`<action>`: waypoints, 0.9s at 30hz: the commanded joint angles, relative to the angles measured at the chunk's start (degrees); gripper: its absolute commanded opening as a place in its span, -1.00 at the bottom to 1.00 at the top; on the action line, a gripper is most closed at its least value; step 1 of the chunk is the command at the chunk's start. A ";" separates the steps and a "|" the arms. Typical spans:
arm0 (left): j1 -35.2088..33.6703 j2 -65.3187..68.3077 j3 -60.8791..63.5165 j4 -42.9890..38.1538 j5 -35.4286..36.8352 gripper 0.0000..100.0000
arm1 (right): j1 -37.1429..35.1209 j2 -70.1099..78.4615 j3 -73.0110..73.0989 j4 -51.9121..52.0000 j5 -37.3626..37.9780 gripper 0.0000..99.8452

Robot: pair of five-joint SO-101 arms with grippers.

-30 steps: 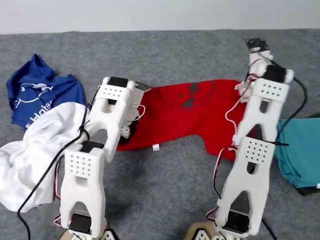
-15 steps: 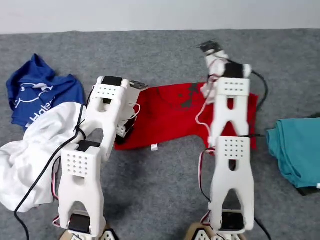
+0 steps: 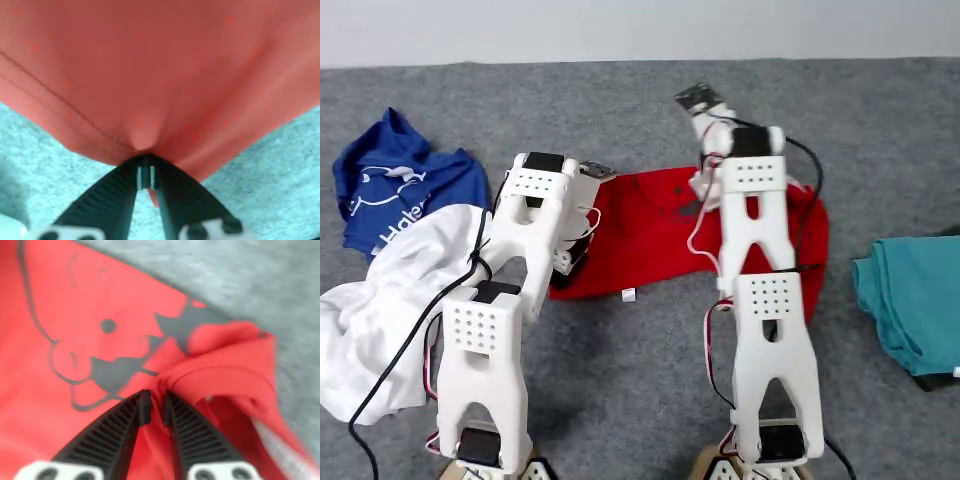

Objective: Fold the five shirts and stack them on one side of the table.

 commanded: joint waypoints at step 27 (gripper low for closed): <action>-1.23 2.37 -0.04 0.97 -0.70 -0.99 | 22.11 -32.92 33.23 -2.07 2.29 -0.89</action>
